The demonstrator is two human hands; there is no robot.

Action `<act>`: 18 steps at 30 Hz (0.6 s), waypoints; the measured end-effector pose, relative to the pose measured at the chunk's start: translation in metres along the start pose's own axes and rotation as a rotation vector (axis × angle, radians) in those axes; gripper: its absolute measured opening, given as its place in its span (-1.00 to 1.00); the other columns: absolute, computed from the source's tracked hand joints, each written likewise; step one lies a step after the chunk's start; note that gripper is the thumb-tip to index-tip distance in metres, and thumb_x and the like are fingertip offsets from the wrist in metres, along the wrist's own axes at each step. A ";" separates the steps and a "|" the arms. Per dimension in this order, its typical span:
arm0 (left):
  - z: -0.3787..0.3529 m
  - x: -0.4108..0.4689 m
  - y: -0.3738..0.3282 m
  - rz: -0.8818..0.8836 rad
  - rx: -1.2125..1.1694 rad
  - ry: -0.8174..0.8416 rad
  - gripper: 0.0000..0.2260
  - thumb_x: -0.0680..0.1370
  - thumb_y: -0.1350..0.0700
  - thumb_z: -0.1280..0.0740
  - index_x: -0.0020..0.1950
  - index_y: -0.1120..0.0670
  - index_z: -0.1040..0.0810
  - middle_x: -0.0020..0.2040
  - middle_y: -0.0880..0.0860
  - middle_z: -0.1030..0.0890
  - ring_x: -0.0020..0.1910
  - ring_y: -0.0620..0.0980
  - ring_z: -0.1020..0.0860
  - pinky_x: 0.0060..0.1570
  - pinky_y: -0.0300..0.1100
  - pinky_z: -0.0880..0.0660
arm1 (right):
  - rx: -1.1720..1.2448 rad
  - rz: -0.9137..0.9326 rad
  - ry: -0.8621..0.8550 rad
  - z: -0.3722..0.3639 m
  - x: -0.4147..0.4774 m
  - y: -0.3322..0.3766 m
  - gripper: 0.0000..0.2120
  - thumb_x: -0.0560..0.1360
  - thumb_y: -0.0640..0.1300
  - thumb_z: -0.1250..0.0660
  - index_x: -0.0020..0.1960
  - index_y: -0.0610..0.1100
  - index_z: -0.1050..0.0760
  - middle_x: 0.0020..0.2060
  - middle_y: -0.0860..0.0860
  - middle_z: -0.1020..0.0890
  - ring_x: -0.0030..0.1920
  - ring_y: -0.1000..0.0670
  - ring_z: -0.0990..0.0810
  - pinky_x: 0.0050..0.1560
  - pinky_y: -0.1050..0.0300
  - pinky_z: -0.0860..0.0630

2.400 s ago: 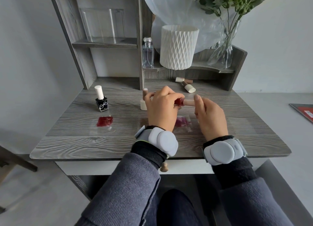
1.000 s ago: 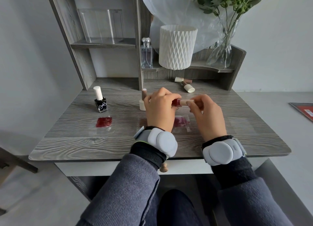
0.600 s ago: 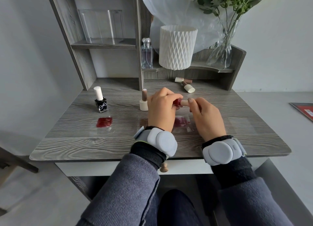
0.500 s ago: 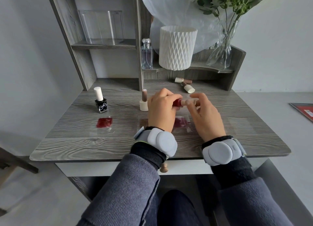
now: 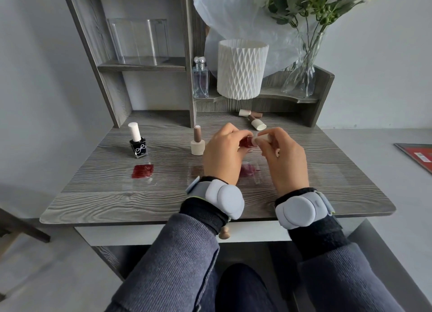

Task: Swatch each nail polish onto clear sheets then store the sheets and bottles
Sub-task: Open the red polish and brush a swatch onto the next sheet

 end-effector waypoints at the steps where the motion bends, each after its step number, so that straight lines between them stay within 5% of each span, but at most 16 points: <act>1: 0.000 0.000 0.001 0.024 -0.019 0.008 -0.77 0.42 0.20 -0.46 0.06 0.02 -0.65 -0.08 0.01 -0.56 -0.14 0.04 -0.55 -0.19 -0.06 -0.48 | -0.004 -0.016 0.026 -0.002 0.000 -0.001 -0.74 0.54 -0.04 -0.36 0.19 -0.08 -0.48 -0.16 0.12 -0.57 -0.16 -0.01 -0.54 -0.12 -0.01 -0.50; 4: 0.000 0.001 0.007 0.084 -0.058 0.014 -0.77 0.43 0.20 -0.46 0.08 0.06 -0.64 -0.08 0.02 -0.56 -0.15 0.03 -0.55 -0.12 -0.06 -0.50 | -0.001 -0.057 0.142 -0.012 -0.002 -0.009 -0.52 0.55 -0.04 -0.34 0.42 -0.02 -0.29 0.07 0.11 -0.56 0.00 0.04 -0.55 0.07 -0.02 -0.49; 7: -0.002 0.002 0.013 0.130 -0.076 0.014 -0.75 0.44 0.20 -0.45 0.11 0.10 -0.63 -0.05 0.06 -0.58 -0.10 0.05 -0.57 -0.04 -0.04 -0.51 | -0.027 -0.048 0.218 -0.019 -0.002 -0.014 -0.66 0.57 -0.11 -0.28 0.34 0.02 -0.42 0.11 0.14 -0.61 0.14 0.04 -0.56 0.22 -0.19 -0.45; 12: -0.007 0.004 0.016 0.161 -0.035 0.052 -0.79 0.47 0.20 -0.41 0.11 0.14 -0.61 -0.02 0.10 -0.62 -0.04 0.07 -0.56 -0.03 -0.13 -0.44 | -0.056 -0.063 0.259 -0.020 -0.002 -0.016 -0.62 0.56 -0.19 -0.26 0.33 0.08 -0.49 0.08 0.12 -0.67 0.22 -0.01 -0.56 0.26 -0.17 -0.44; 18: -0.012 0.005 0.017 0.168 -0.017 0.111 -0.79 0.50 0.23 -0.37 0.13 0.14 -0.60 -0.01 0.11 -0.66 -0.01 0.10 -0.59 0.03 -0.03 -0.48 | -0.101 -0.085 0.272 -0.026 0.000 -0.024 -0.64 0.57 0.00 -0.20 0.35 0.06 -0.48 0.17 0.05 -0.63 0.30 -0.07 -0.49 0.27 -0.21 -0.41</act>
Point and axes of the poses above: each hand's wrist, its own x-axis towards the middle knuckle, its own z-axis out of the back of the hand, y = z × x, the point moved 5 cm from there along x, towards the middle knuckle
